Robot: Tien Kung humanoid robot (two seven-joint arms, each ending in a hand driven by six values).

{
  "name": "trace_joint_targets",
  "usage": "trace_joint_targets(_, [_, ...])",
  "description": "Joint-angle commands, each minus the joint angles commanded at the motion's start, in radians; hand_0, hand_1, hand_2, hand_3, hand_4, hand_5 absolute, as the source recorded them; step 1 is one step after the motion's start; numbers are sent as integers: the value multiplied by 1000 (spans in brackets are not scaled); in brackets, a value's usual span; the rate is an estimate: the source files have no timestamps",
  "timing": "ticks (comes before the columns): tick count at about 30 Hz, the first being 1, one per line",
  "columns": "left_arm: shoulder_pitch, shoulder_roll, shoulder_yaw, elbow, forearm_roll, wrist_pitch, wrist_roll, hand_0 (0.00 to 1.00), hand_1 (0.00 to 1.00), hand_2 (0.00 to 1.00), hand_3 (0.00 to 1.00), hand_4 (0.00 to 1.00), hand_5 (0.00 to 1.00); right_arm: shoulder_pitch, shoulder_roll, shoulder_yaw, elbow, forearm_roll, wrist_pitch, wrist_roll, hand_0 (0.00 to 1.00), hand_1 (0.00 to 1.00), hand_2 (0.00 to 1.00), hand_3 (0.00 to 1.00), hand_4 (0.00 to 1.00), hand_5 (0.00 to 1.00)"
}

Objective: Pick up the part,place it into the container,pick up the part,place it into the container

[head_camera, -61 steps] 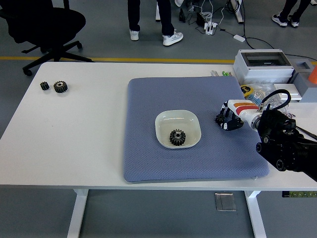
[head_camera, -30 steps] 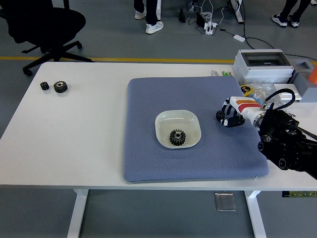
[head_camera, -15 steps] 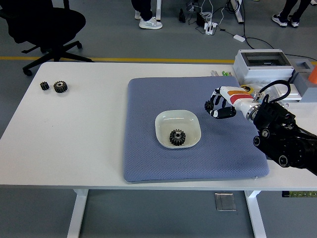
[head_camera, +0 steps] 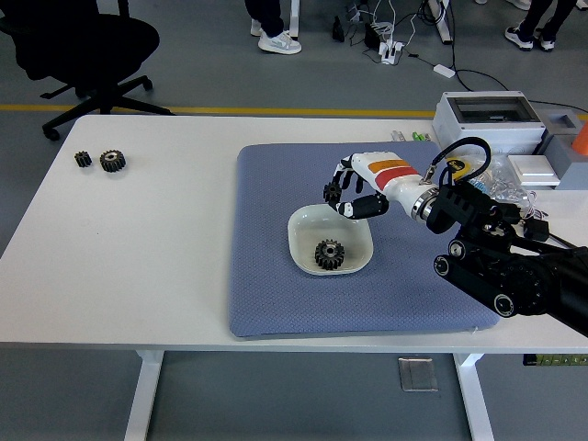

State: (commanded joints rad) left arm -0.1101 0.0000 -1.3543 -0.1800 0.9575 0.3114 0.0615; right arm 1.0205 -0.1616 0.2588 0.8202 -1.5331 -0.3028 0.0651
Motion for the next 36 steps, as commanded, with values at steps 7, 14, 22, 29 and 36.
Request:
trace_joint_targets(7, [0, 0, 4, 0, -6, 0, -1, 653, 631, 715, 579, 696, 608, 12, 23, -30, 36, -11, 1, -8, 179, 406, 493, 504, 706, 331])
trace_joint_targets(14, [-4, 0, 6, 0, -9, 1, -1, 653, 629, 715, 580, 696, 610, 17, 44, -58, 18, -9, 7, -14, 179, 406, 494, 504, 707, 332])
trace_joint_targets(22, [-5, 0, 9, 0, -11, 1, -1, 653, 628, 712, 581, 697, 608, 25, 49, -70, -44, -3, 57, -56, 226, 427, 548, 598, 814, 258])
trace_joint_targets(29, [-3, 0, 8, 0, -6, 1, 1, 653, 628, 710, 581, 697, 609, 20, 41, -49, -59, -33, 115, -88, 239, 446, 709, 828, 998, 306])
trace_joint_targets(36, [-1, 0, 7, 0, -3, 1, 2, 652, 628, 712, 581, 696, 608, 8, 37, -17, -63, -43, 110, -87, 234, 458, 744, 854, 998, 356])
